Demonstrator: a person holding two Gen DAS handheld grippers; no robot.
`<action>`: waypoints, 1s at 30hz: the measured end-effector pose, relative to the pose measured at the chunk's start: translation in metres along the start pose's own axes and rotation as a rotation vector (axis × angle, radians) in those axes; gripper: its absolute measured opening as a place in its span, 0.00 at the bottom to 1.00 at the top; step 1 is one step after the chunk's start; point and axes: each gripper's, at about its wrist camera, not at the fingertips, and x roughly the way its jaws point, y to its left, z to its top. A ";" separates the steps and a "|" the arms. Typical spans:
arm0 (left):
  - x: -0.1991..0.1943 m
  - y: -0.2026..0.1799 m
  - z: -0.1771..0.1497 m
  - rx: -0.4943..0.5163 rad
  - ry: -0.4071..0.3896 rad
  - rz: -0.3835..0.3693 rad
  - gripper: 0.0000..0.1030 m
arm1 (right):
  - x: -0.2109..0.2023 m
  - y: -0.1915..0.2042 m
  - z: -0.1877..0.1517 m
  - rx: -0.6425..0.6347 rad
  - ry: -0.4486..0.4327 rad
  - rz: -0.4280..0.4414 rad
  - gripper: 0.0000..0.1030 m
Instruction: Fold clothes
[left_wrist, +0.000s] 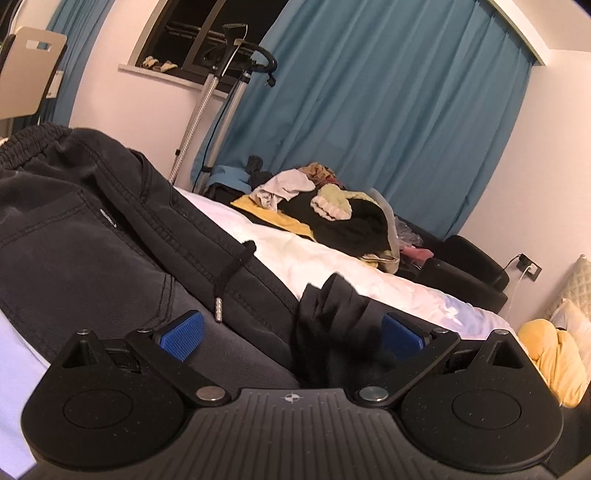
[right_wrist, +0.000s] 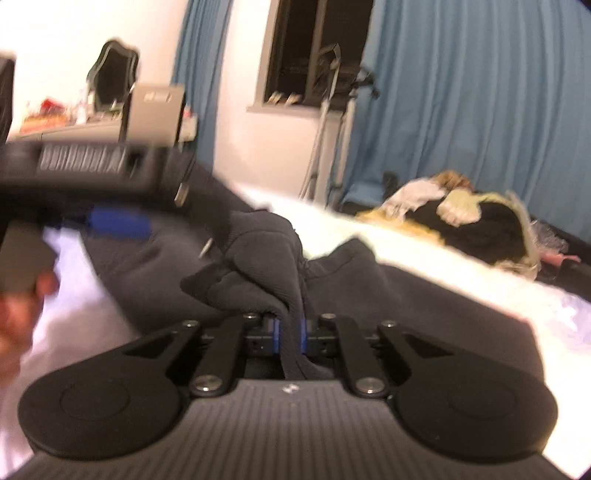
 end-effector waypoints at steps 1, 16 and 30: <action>0.000 -0.001 0.000 0.011 -0.007 0.002 1.00 | 0.006 0.004 -0.005 -0.016 0.039 0.005 0.10; 0.047 -0.015 -0.028 0.280 0.091 0.124 1.00 | -0.004 0.017 -0.019 -0.047 0.058 -0.023 0.26; 0.051 -0.007 -0.036 0.316 0.110 0.133 1.00 | -0.058 -0.131 -0.039 0.738 -0.030 -0.373 0.79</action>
